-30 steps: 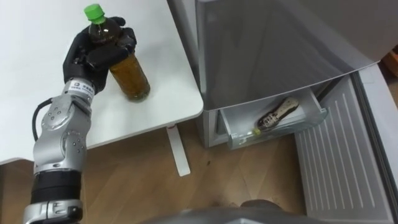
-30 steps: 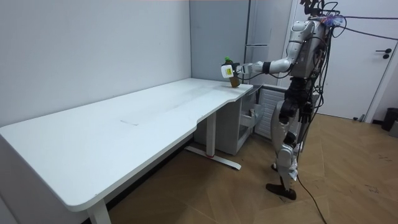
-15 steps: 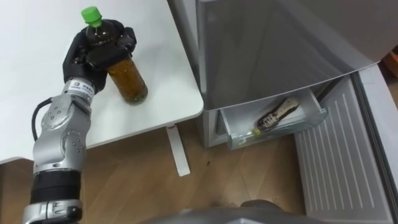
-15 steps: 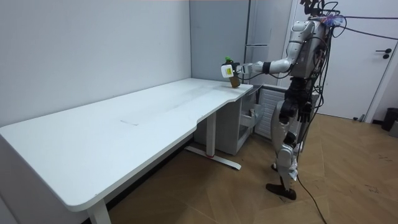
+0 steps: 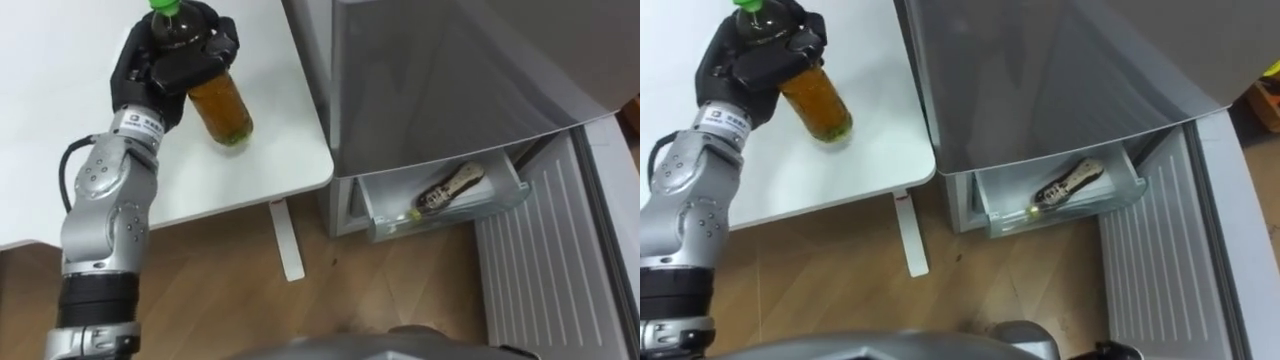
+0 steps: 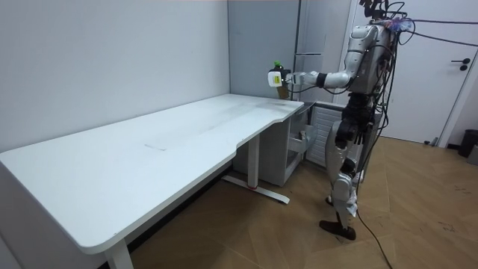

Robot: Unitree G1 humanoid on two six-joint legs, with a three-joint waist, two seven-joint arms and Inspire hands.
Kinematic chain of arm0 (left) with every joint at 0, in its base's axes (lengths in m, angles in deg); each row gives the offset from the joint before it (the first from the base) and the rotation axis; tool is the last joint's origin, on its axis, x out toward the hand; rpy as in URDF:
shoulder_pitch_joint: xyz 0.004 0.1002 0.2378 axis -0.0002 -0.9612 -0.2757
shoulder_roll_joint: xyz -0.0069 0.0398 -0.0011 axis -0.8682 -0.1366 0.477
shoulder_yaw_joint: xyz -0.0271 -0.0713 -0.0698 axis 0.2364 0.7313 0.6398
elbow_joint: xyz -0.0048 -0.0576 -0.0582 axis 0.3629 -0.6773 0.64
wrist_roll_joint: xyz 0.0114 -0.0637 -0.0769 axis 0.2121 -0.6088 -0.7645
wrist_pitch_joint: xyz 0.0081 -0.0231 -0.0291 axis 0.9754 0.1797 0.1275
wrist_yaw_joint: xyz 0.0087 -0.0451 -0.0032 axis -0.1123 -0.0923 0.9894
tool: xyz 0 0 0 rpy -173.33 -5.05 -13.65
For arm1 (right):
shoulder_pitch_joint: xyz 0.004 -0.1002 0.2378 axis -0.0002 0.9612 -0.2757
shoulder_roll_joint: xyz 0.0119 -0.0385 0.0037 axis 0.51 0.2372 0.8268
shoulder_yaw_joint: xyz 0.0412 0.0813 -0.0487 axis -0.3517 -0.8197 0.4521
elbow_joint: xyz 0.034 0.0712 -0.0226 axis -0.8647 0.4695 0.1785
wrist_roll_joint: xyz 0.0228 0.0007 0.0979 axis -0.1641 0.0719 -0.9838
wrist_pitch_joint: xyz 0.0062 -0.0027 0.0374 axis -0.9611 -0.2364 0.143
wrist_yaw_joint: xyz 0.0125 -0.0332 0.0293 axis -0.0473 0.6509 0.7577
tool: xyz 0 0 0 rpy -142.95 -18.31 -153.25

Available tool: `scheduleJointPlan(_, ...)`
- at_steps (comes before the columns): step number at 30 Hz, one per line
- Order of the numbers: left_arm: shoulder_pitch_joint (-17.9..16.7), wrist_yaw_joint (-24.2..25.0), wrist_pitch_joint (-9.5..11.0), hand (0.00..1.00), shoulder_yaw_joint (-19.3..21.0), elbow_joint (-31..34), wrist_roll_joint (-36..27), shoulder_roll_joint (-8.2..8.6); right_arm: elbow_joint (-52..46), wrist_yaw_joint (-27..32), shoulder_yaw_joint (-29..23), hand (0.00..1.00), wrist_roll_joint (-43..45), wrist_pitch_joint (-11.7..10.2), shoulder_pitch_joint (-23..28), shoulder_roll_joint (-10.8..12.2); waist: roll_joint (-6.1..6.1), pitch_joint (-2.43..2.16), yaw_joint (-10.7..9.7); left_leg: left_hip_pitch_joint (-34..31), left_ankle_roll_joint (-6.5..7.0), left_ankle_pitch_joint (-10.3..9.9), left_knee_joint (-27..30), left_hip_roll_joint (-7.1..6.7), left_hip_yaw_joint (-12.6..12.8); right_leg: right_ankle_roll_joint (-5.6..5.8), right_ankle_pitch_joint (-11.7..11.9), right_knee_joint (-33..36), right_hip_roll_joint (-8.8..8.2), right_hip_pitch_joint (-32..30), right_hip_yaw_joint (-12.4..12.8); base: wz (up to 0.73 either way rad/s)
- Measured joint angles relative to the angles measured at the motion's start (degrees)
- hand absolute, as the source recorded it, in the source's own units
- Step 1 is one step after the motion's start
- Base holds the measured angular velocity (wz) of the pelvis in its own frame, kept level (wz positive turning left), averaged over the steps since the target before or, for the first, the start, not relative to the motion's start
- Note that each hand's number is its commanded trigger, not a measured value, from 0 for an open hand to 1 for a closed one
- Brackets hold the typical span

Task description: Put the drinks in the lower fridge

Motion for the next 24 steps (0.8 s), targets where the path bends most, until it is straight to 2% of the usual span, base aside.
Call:
scheduleJointPlan(4,-3.06,0.83,0.0,1.0,-1.56,0.14,0.09,0.5,-2.56,-0.18,2.24,0.0,-2.4,-2.16,-0.83,0.54,-0.11,0.08,0.18,-0.01,0.0,0.0,0.02,0.0,-0.22,-0.02,-0.02,-0.07,0.0,0.43,-0.26,0.04)
scheduleJointPlan(7,-4.69,0.78,0.04,1.0,-1.83,0.3,0.27,0.67,-4.31,-0.27,4.7,0.0,-2.52,-2.32,-0.88,0.79,-0.54,0.28,0.63,-0.14,-0.01,0.0,0.27,0.0,-0.88,-0.08,-0.07,-0.12,-0.06,0.48,-0.85,0.09)
scheduleJointPlan(11,-4.72,0.69,0.05,1.0,-1.89,0.65,0.4,1.19,-5.64,-1.66,6.86,0.0,-2.58,-2.64,-1.16,0.74,-0.72,0.28,2.87,-0.48,-0.01,0.0,0.36,-0.02,-1.35,-0.11,-0.11,-0.23,-0.08,0.59,-1.19,0.06)
scheduleJointPlan(15,-4.73,0.78,0.57,1.0,-2.22,0.72,0.64,1.54,-7.73,-3.53,9.71,0.0,-2.54,-3.33,-1.72,1.18,-0.75,0.23,3.56,-1.03,-0.02,0.0,0.71,-0.09,-2.2,-0.14,-0.15,-0.4,-0.29,0.6,-2.34,0.14)
scheduleJointPlan(17,-4.75,0.87,0.73,1.0,-2.78,0.81,0.82,2.23,-9.95,-4.76,10.5,0.0,-2.17,-3.32,-1.97,1.61,-0.72,0.21,4.72,-1.05,-0.02,0.0,0.92,-0.18,-2.57,-0.17,-0.31,-0.17,-0.42,0.54,-2.53,0.06)
scheduleJointPlan(20,-5.72,1.02,0.78,1.0,-3.48,0.95,-2.05,2.44,-13.37,-5.89,11.83,0.0,-1.96,-3.37,-2.05,2.27,-0.75,0.19,4.88,-1.14,-0.02,0.0,1.22,-0.27,-2.83,-0.16,-0.35,-0.09,-0.67,0.68,-3.21,0.05)
scheduleJointPlan(24,-7.36,1.05,0.96,1.0,-4.73,2.22,-2.76,2.7,-17.45,-7.51,12.88,0.0,-2.01,-3.2,-1.74,2.53,-0.74,0.15,4.89,-1.34,-0.01,0.01,1.48,-0.39,-3.12,-0.13,-0.37,-0.05,-0.86,0.76,-3.49,0.05)
